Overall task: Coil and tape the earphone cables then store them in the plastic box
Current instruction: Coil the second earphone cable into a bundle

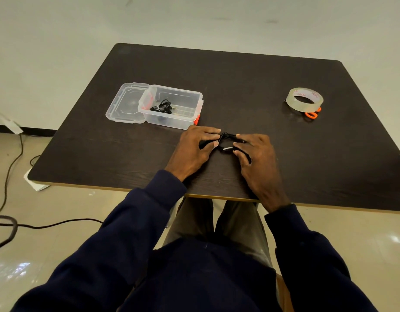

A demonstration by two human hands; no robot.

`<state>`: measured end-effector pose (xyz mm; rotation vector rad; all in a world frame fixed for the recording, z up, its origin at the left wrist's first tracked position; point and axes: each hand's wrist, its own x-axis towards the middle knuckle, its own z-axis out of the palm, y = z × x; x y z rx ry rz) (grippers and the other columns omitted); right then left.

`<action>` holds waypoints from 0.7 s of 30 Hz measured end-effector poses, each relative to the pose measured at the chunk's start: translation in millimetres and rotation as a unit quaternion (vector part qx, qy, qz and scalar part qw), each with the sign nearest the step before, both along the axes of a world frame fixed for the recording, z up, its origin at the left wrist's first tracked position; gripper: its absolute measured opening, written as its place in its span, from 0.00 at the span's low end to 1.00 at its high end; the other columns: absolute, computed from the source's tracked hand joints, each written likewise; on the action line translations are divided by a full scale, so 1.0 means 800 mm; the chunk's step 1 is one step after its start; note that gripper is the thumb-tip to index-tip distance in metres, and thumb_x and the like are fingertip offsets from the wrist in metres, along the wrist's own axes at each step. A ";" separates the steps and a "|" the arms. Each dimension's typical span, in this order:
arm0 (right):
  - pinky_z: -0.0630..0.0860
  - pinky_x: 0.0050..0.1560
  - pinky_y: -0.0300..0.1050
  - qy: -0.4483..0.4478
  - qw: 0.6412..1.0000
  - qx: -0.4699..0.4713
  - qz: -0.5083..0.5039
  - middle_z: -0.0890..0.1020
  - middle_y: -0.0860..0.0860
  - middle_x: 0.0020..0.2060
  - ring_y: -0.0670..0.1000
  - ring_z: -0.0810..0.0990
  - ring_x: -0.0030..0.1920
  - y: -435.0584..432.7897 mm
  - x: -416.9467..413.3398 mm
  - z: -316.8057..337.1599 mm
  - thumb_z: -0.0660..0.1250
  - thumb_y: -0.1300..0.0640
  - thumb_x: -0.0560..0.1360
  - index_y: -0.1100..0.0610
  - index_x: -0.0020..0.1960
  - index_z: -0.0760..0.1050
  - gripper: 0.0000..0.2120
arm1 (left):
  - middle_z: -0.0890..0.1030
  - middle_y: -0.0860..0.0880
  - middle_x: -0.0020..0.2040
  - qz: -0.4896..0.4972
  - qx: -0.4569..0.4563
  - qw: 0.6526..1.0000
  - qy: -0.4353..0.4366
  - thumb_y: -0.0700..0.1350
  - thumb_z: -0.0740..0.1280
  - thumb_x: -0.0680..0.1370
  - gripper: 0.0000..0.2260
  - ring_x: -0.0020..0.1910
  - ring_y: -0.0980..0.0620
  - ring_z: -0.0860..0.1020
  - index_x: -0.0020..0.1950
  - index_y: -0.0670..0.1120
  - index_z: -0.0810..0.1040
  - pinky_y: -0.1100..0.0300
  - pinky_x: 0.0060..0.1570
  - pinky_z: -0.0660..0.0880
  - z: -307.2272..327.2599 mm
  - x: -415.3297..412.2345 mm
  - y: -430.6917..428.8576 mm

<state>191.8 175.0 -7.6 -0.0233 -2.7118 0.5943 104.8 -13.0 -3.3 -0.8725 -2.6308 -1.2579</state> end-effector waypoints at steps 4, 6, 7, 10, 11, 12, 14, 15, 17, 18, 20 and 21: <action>0.71 0.68 0.47 0.004 0.999 -0.046 -0.017 0.82 0.54 0.62 0.51 0.75 0.66 0.001 -0.003 0.003 0.69 0.58 0.80 0.57 0.60 0.83 0.10 | 0.81 0.50 0.67 -0.028 -0.021 0.999 0.008 0.46 0.77 0.76 0.19 0.68 0.55 0.75 0.66 0.44 0.82 0.62 0.72 0.68 0.002 0.006 0.001; 0.71 0.65 0.42 0.005 0.998 -0.066 -0.023 0.82 0.53 0.59 0.51 0.76 0.63 0.002 -0.009 0.008 0.71 0.60 0.79 0.57 0.56 0.84 0.08 | 0.81 0.50 0.67 -0.031 -0.039 0.999 0.008 0.47 0.78 0.75 0.22 0.68 0.54 0.74 0.67 0.44 0.81 0.71 0.69 0.63 0.003 0.006 0.002; 0.72 0.64 0.43 0.001 0.997 -0.075 -0.023 0.82 0.53 0.58 0.51 0.76 0.62 0.003 -0.013 0.010 0.71 0.60 0.78 0.57 0.55 0.84 0.06 | 0.80 0.49 0.67 -0.031 -0.048 0.998 0.008 0.48 0.78 0.75 0.22 0.68 0.54 0.74 0.67 0.44 0.81 0.74 0.67 0.61 0.003 0.005 0.002; 0.74 0.64 0.53 -0.020 0.997 -0.073 -0.007 0.80 0.53 0.57 0.52 0.76 0.61 0.007 -0.023 0.013 0.68 0.59 0.80 0.56 0.55 0.82 0.06 | 0.81 0.46 0.66 -0.036 -0.073 0.996 0.026 0.51 0.77 0.75 0.23 0.66 0.51 0.75 0.67 0.44 0.81 0.65 0.67 0.67 0.003 0.001 0.000; 0.74 0.64 0.56 -0.027 0.997 -0.070 -0.005 0.80 0.54 0.57 0.52 0.75 0.61 0.008 -0.026 0.012 0.67 0.58 0.81 0.56 0.55 0.81 0.06 | 0.81 0.45 0.65 -0.040 -0.078 0.995 0.039 0.51 0.77 0.75 0.23 0.65 0.50 0.76 0.67 0.44 0.81 0.60 0.66 0.71 0.002 0.000 -0.001; 0.74 0.63 0.58 -0.029 0.997 -0.069 -0.006 0.80 0.54 0.57 0.53 0.75 0.61 0.009 -0.028 0.012 0.66 0.57 0.81 0.55 0.56 0.80 0.06 | 0.81 0.44 0.63 -0.044 -0.083 0.994 0.054 0.51 0.77 0.75 0.22 0.64 0.48 0.77 0.66 0.44 0.81 0.55 0.65 0.73 0.002 0.000 -0.001; 0.75 0.62 0.58 -0.016 0.997 -0.075 -0.006 0.79 0.54 0.56 0.52 0.75 0.59 0.010 -0.031 0.011 0.65 0.56 0.82 0.55 0.55 0.80 0.06 | 0.82 0.42 0.61 -0.048 -0.093 0.991 0.079 0.50 0.75 0.77 0.20 0.62 0.46 0.78 0.66 0.44 0.82 0.51 0.62 0.76 0.000 -0.002 0.001; 0.76 0.60 0.57 -0.003 0.997 -0.080 -0.004 0.80 0.53 0.55 0.51 0.76 0.57 0.011 -0.033 0.011 0.65 0.57 0.82 0.55 0.55 0.79 0.06 | 0.82 0.42 0.60 -0.048 -0.095 0.990 0.089 0.50 0.75 0.78 0.19 0.61 0.46 0.78 0.65 0.43 0.82 0.51 0.61 0.76 0.001 -0.003 0.003; 0.78 0.56 0.53 0.029 0.995 -0.094 0.000 0.80 0.53 0.52 0.50 0.78 0.52 0.013 -0.037 0.011 0.65 0.58 0.82 0.55 0.54 0.79 0.05 | 0.83 0.43 0.58 -0.043 -0.077 0.991 0.096 0.48 0.73 0.79 0.15 0.58 0.47 0.78 0.63 0.43 0.84 0.54 0.59 0.76 0.002 -0.007 0.005; 0.79 0.54 0.49 0.040 0.994 -0.098 -0.002 0.80 0.53 0.52 0.48 0.78 0.50 0.013 -0.039 0.013 0.64 0.59 0.83 0.56 0.54 0.79 0.05 | 0.84 0.44 0.56 -0.039 -0.054 0.994 0.088 0.47 0.72 0.80 0.13 0.56 0.49 0.79 0.62 0.43 0.84 0.56 0.58 0.75 0.004 -0.008 0.006; 0.77 0.51 0.35 0.048 0.994 -0.099 -0.003 0.80 0.52 0.51 0.45 0.77 0.48 0.014 -0.042 0.016 0.65 0.59 0.82 0.56 0.55 0.80 0.06 | 0.85 0.48 0.53 -0.027 -0.005 0.999 0.041 0.47 0.72 0.80 0.10 0.53 0.54 0.80 0.59 0.45 0.85 0.59 0.57 0.76 0.007 -0.006 0.008; 0.74 0.50 0.29 0.050 0.994 -0.097 0.000 0.81 0.51 0.50 0.42 0.76 0.46 0.014 -0.044 0.018 0.66 0.60 0.82 0.57 0.55 0.81 0.05 | 0.86 0.50 0.51 -0.019 0.013 1.000 0.006 0.47 0.72 0.80 0.09 0.51 0.57 0.81 0.58 0.46 0.85 0.60 0.55 0.77 0.009 -0.005 0.008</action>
